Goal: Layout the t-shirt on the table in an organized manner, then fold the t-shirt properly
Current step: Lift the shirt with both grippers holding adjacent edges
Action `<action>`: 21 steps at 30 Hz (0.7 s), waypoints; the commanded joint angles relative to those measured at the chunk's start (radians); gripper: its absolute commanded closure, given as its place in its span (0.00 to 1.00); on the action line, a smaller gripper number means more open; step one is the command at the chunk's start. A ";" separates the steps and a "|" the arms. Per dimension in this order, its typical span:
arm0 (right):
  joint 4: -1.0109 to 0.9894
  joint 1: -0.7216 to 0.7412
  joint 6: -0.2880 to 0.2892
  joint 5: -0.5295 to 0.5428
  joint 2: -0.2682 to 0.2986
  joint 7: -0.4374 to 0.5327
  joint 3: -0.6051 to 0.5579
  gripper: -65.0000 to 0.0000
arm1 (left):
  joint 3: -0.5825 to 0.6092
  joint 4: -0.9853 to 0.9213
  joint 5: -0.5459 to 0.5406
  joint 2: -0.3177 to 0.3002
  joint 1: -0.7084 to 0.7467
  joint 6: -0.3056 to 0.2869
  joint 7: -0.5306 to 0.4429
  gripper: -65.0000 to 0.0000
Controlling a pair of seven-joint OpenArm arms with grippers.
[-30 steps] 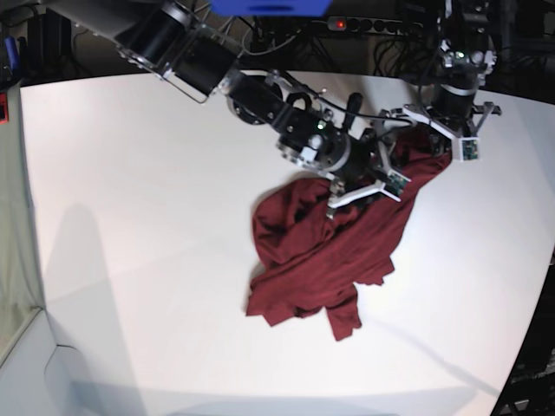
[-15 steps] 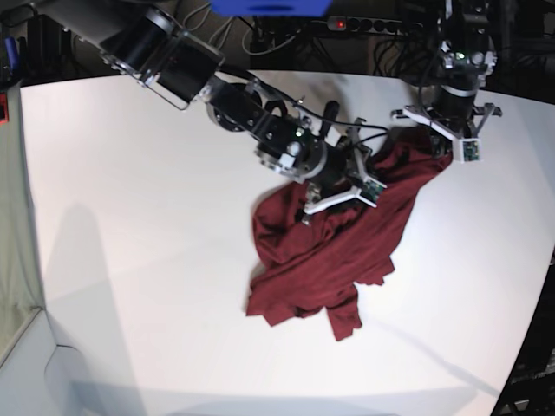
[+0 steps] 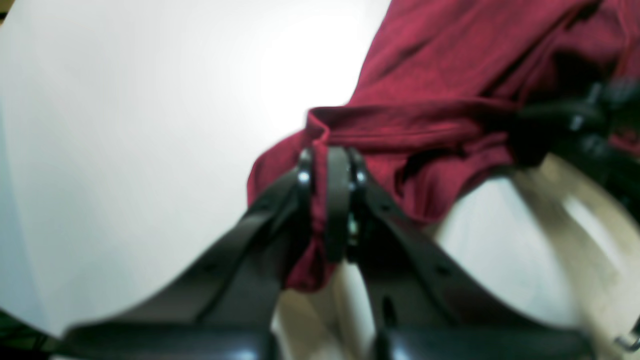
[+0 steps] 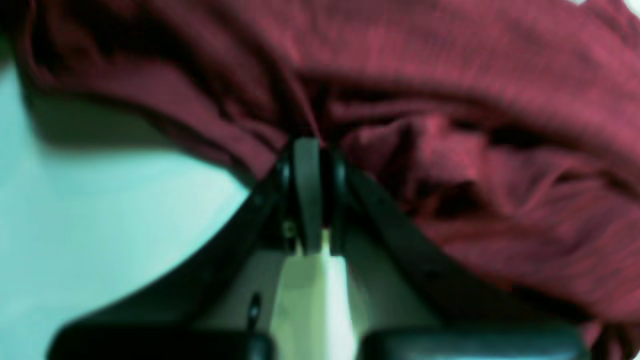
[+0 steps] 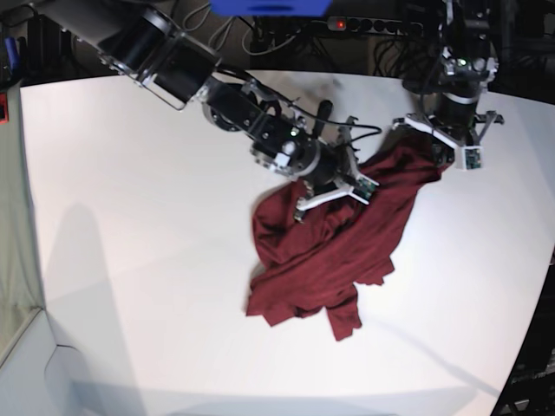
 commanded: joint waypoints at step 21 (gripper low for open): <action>0.486 0.150 -0.003 0.003 -0.009 -0.130 0.261 1.00 | -0.064 0.154 0.000 -0.010 -0.229 0.006 -0.025 1.00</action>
